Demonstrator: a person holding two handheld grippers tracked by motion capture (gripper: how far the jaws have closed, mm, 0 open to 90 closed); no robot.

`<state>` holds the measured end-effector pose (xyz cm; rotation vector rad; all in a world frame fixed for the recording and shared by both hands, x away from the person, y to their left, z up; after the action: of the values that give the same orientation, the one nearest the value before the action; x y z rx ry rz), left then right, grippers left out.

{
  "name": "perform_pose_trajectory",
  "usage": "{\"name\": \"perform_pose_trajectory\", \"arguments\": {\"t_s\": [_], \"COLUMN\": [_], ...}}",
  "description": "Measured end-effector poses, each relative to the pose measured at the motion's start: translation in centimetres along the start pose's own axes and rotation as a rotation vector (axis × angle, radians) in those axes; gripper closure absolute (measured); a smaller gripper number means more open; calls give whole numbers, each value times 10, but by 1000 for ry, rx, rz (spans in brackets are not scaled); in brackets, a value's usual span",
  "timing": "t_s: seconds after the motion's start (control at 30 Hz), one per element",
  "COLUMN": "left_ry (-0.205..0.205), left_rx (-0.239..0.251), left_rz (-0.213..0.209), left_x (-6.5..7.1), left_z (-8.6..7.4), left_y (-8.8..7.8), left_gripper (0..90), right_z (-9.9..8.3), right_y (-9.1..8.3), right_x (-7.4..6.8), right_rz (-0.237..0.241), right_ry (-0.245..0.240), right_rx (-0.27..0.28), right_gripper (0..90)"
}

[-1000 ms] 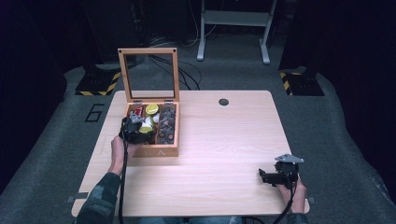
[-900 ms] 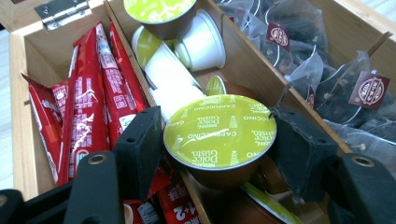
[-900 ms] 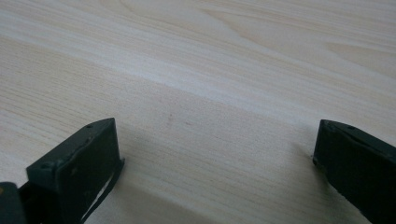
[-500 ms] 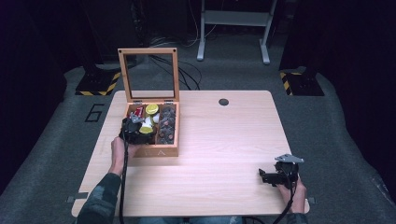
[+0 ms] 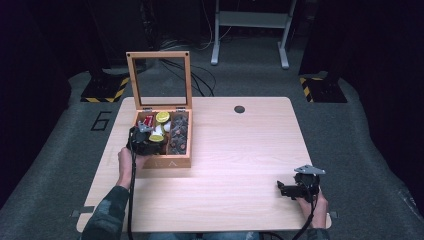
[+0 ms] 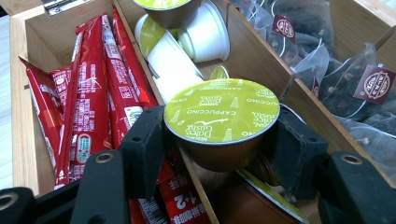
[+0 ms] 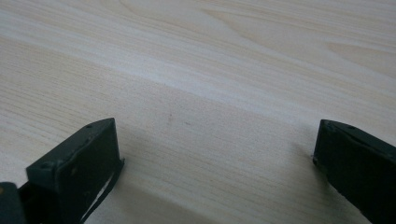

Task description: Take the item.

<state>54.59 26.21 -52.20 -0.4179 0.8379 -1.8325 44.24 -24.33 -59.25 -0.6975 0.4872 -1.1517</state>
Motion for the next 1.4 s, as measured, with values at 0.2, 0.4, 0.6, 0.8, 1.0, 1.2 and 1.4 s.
{"name": "perform_pose_trajectory", "arguments": {"t_s": [0.2,0.4,0.6,0.8,1.0,1.2,1.4], "left_ry": [2,-8,-25,-24,-14,3,-1], "left_rx": [1,21,50,76,100,124,147], "left_rz": [-1,-4,-10,-9,-7,-5,-19], "left_x": [0,-1,-2,-2,0,3,7], "left_z": [0,2,4,7,10,16,23], "left_y": [-1,-5,-8,-14,-19,-24,-31], "left_gripper": [406,406,406,406,406,407,407], "right_z": [0,0,0,0,0,0,0], "right_y": [0,0,0,0,0,0,0], "right_x": [0,0,0,0,0,0,-1], "right_rz": [0,0,0,0,0,0,1], "right_ry": [0,0,0,0,0,1,8], "right_rx": [0,0,0,0,0,0,-2], "right_gripper": [0,0,0,0,0,0,0]}}
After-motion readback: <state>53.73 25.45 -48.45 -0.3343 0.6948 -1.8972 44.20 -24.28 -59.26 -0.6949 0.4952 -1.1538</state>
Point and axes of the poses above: each handheld gripper's, and its own axes: y roughly forward along the jaws, z roughly out of its top, x roughly to its right, the point moved 9 cm from there along y, roughly forward along the jaws, and after that the axes turned 2 degrees about -x, right-handed, at the moved point
